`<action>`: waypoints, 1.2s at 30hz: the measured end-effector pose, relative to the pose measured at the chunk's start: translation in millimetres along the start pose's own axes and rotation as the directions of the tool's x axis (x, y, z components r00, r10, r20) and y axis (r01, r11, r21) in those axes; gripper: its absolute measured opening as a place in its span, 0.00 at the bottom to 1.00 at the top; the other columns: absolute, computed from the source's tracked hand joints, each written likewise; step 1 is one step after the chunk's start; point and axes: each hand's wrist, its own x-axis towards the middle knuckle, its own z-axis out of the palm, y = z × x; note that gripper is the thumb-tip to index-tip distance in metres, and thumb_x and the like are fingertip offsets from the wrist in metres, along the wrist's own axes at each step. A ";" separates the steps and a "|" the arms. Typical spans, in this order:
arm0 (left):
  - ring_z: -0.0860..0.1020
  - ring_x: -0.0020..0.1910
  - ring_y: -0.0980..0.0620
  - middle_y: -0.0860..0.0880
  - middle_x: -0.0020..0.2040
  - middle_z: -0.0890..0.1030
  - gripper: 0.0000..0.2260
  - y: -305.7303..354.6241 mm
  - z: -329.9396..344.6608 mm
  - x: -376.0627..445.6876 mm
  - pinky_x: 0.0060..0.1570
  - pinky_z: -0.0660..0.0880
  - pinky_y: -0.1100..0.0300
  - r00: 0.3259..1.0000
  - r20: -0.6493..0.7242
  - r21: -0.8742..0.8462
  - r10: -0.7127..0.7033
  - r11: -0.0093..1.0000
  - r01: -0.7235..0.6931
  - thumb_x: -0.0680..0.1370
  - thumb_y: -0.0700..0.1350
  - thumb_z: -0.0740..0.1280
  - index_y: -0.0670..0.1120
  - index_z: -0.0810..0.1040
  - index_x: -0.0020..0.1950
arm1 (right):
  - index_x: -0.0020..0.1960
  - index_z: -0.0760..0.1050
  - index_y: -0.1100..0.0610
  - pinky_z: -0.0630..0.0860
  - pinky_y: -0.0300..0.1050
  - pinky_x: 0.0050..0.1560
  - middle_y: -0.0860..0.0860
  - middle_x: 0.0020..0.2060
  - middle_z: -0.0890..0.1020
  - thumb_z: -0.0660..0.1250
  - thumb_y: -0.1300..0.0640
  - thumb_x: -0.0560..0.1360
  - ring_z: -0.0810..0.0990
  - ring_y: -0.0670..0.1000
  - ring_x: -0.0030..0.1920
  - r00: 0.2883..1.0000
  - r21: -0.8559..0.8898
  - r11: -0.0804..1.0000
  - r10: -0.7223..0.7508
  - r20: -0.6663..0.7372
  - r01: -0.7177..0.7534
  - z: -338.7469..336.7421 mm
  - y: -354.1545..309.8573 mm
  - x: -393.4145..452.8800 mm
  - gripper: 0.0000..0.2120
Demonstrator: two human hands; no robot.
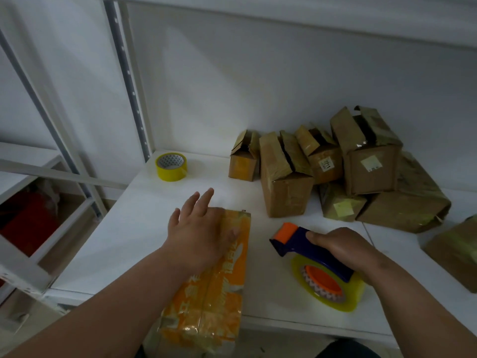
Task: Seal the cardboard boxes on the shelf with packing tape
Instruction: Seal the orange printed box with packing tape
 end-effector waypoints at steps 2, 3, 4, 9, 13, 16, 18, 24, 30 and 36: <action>0.43 0.78 0.51 0.57 0.80 0.41 0.36 -1.3 -4.3 -12.6 0.75 0.53 0.46 0.998 0.068 -0.021 -0.012 1.000 0.014 0.72 0.73 0.56 0.59 0.58 0.76 | 0.37 0.78 0.63 0.69 0.43 0.34 0.60 0.33 0.81 0.66 0.39 0.74 0.79 0.55 0.32 0.999 0.021 1.000 -0.020 -0.033 0.021 -3.9 9.0 -11.9 0.26; 0.43 0.78 0.50 0.58 0.79 0.40 0.39 -3.4 -5.5 -20.8 0.75 0.55 0.46 0.993 0.118 -0.039 -0.022 0.999 0.027 0.72 0.72 0.59 0.58 0.54 0.78 | 0.39 0.80 0.65 0.70 0.43 0.35 0.61 0.35 0.83 0.65 0.39 0.74 0.80 0.55 0.32 0.998 0.039 0.999 -0.030 -0.048 0.032 -5.2 12.5 -18.2 0.28; 0.43 0.78 0.48 0.59 0.79 0.38 0.42 -6.9 -5.6 -29.8 0.75 0.56 0.46 0.985 0.170 -0.045 -0.034 0.998 0.043 0.71 0.72 0.62 0.59 0.49 0.79 | 0.40 0.80 0.66 0.71 0.43 0.35 0.60 0.36 0.84 0.65 0.39 0.75 0.81 0.56 0.33 0.997 0.056 0.997 -0.046 -0.060 0.050 -5.6 15.2 -24.4 0.28; 0.52 0.78 0.50 0.63 0.76 0.33 0.51 -17.3 -0.4 -67.0 0.72 0.63 0.52 0.949 0.305 -0.153 -0.080 0.979 0.132 0.64 0.77 0.61 0.61 0.39 0.78 | 0.38 0.80 0.62 0.73 0.47 0.37 0.57 0.32 0.83 0.64 0.41 0.76 0.82 0.59 0.36 0.968 0.110 0.971 -0.194 -0.158 0.213 4.3 25.9 -48.8 0.23; 0.56 0.77 0.52 0.61 0.77 0.33 0.47 -6.8 6.3 -65.1 0.70 0.64 0.56 0.966 0.247 -0.209 -0.080 0.969 0.134 0.70 0.73 0.60 0.58 0.40 0.79 | 0.36 0.79 0.61 0.70 0.46 0.35 0.56 0.31 0.82 0.64 0.42 0.75 0.81 0.60 0.35 0.931 0.171 0.930 -0.282 -0.230 0.324 16.7 28.4 -64.3 0.22; 0.56 0.78 0.51 0.58 0.79 0.36 0.44 -0.8 11.3 -48.3 0.71 0.64 0.54 0.984 0.151 -0.212 -0.095 0.969 0.126 0.72 0.72 0.59 0.55 0.45 0.80 | 0.36 0.78 0.60 0.69 0.45 0.34 0.55 0.30 0.81 0.65 0.36 0.72 0.79 0.57 0.32 0.911 0.179 0.910 -0.325 -0.255 0.375 21.1 28.5 -71.2 0.26; 0.55 0.78 0.50 0.55 0.80 0.41 0.41 2.5 14.1 -32.0 0.71 0.61 0.54 0.988 0.093 -0.214 -0.119 0.967 0.137 0.74 0.70 0.59 0.53 0.48 0.80 | 0.36 0.78 0.60 0.69 0.45 0.33 0.55 0.30 0.81 0.64 0.35 0.71 0.79 0.56 0.31 0.902 0.178 0.904 -0.335 -0.272 0.389 20.6 28.7 -72.3 0.26; 0.58 0.77 0.45 0.47 0.80 0.50 0.26 7.7 17.8 11.7 0.72 0.59 0.52 0.990 -0.019 -0.269 -0.143 0.954 0.132 0.82 0.59 0.52 0.51 0.59 0.78 | 0.36 0.78 0.58 0.67 0.38 0.30 0.53 0.28 0.79 0.60 0.36 0.68 0.74 0.44 0.25 0.894 0.182 0.894 -0.354 -0.275 0.410 15.2 29.2 -73.5 0.25; 0.68 0.69 0.46 0.50 0.70 0.71 0.18 26.6 -4.7 -12.5 0.68 0.65 0.48 0.963 -0.238 -0.272 -0.127 0.961 0.059 0.81 0.56 0.59 0.53 0.74 0.69 | 0.37 0.79 0.56 0.67 0.32 0.28 0.50 0.28 0.80 0.63 0.40 0.69 0.74 0.43 0.25 0.856 0.210 0.839 -0.445 -0.264 0.502 12.4 27.2 -82.1 0.19; 0.80 0.47 0.50 0.47 0.50 0.82 0.18 54.5 -24.4 -65.2 0.51 0.76 0.53 0.939 0.341 -0.905 -0.041 0.256 0.340 0.75 0.57 0.67 0.46 0.80 0.58 | 0.38 0.79 0.48 0.66 0.30 0.28 0.50 0.28 0.79 0.61 0.34 0.66 0.74 0.43 0.26 0.819 0.265 0.775 -0.535 -0.208 0.573 22.5 16.3 -103.4 0.18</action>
